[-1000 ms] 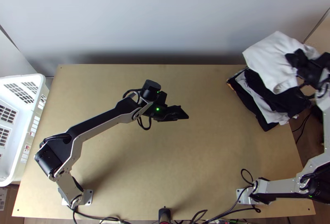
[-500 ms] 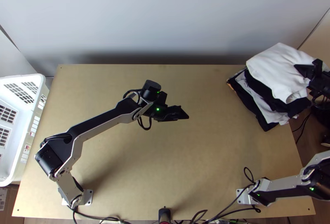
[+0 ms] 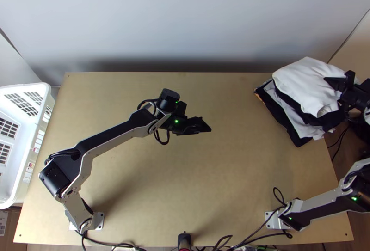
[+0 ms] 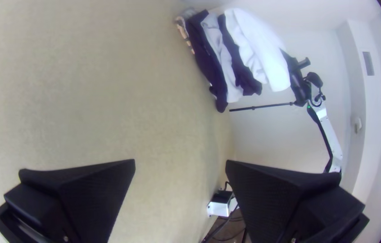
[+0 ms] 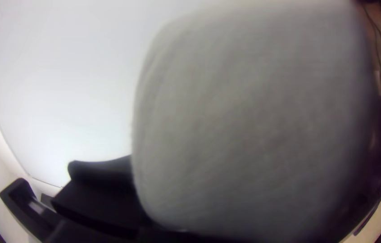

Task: Fold the t-shirt

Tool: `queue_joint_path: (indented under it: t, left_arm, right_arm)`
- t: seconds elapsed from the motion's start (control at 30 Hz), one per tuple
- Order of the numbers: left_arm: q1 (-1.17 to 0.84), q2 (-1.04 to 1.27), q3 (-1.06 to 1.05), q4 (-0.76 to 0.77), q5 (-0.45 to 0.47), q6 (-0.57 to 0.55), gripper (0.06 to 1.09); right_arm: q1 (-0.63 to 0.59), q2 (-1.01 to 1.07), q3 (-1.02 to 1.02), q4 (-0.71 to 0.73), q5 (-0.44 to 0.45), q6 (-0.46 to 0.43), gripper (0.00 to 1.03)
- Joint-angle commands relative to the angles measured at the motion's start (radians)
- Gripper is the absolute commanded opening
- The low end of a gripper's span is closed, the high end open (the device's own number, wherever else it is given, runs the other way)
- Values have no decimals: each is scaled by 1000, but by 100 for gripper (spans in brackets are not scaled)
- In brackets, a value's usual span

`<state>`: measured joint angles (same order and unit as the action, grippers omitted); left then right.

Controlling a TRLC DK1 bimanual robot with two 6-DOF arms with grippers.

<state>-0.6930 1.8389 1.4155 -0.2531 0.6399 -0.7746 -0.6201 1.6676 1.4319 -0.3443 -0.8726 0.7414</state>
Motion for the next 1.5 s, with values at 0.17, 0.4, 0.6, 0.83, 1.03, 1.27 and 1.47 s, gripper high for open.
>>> queue_joint_path:
  t: [0.17,0.4,0.6,0.83,1.03,1.27,1.47]
  left_arm:
    - [9,-3,-9,5,1,-5,104]
    - [7,-3,-7,12,1,-6,103]
    - [9,-10,-10,12,1,-8,103]
    - [7,-10,-13,15,1,-8,103]
    - [6,-9,-13,23,1,-11,103]
    - [6,-7,-13,35,1,-18,103]
    - [6,-7,-18,35,1,-25,103]
  right_arm:
    - [-78,130,-36,73,52,-42,2]
    - [-81,144,-100,137,106,-120,8]
    - [-81,162,-134,180,153,-149,91]
    - [-79,96,-139,137,218,-223,98]
    - [-63,-57,-126,62,250,-218,98]
    - [-7,-236,-80,37,308,-221,98]
    - [49,-322,-77,28,397,-338,98]
